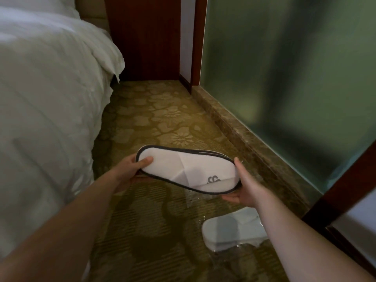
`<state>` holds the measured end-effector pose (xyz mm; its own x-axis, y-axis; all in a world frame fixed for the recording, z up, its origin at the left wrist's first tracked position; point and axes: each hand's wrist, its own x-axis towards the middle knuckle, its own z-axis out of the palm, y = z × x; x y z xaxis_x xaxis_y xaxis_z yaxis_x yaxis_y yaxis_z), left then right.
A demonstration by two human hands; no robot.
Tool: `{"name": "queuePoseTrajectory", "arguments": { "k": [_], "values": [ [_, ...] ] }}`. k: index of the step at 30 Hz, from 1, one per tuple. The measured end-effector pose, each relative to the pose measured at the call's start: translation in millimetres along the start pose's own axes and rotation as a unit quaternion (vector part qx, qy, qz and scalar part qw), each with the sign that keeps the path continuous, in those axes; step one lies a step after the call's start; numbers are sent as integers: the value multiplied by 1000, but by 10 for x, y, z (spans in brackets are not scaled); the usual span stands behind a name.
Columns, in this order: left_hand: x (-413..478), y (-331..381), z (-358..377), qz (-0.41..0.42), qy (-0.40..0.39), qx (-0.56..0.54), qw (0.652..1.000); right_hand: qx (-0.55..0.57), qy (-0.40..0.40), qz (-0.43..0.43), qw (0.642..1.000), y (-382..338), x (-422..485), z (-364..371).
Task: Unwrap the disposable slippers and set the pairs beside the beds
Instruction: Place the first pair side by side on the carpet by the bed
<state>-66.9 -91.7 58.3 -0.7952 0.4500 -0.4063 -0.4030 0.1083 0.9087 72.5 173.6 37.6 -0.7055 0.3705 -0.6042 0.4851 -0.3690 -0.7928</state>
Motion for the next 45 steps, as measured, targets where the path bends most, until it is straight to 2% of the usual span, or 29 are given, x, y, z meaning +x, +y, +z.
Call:
{"name": "queuePoseTrajectory", "arguments": {
  "k": [6,13,18,22,26,32,40,45],
  "values": [
    [-5,-56,43,-33,-31,-20,999,-12,23,-32,999,32,16,-66],
    [37,-61,184,-70,77,-58,993,-61,55,-65,995,61,-15,-125],
    [70,-84,60,-81,135,-87,984,-59,28,-103,993,46,15,-55],
    [73,-140,-82,-90,121,-32,988,-92,11,-124,988,77,53,-19],
    [129,-201,-245,-54,165,71,982,-135,-30,-100,985,123,117,23],
    [197,-300,-394,-38,213,68,974,-186,-64,-96,976,207,271,156],
    [333,-482,-596,-25,249,13,968,-199,-42,-55,977,393,513,297],
    [419,-583,-821,-64,245,-123,959,-186,-30,-37,981,588,684,247]
  ]
}}
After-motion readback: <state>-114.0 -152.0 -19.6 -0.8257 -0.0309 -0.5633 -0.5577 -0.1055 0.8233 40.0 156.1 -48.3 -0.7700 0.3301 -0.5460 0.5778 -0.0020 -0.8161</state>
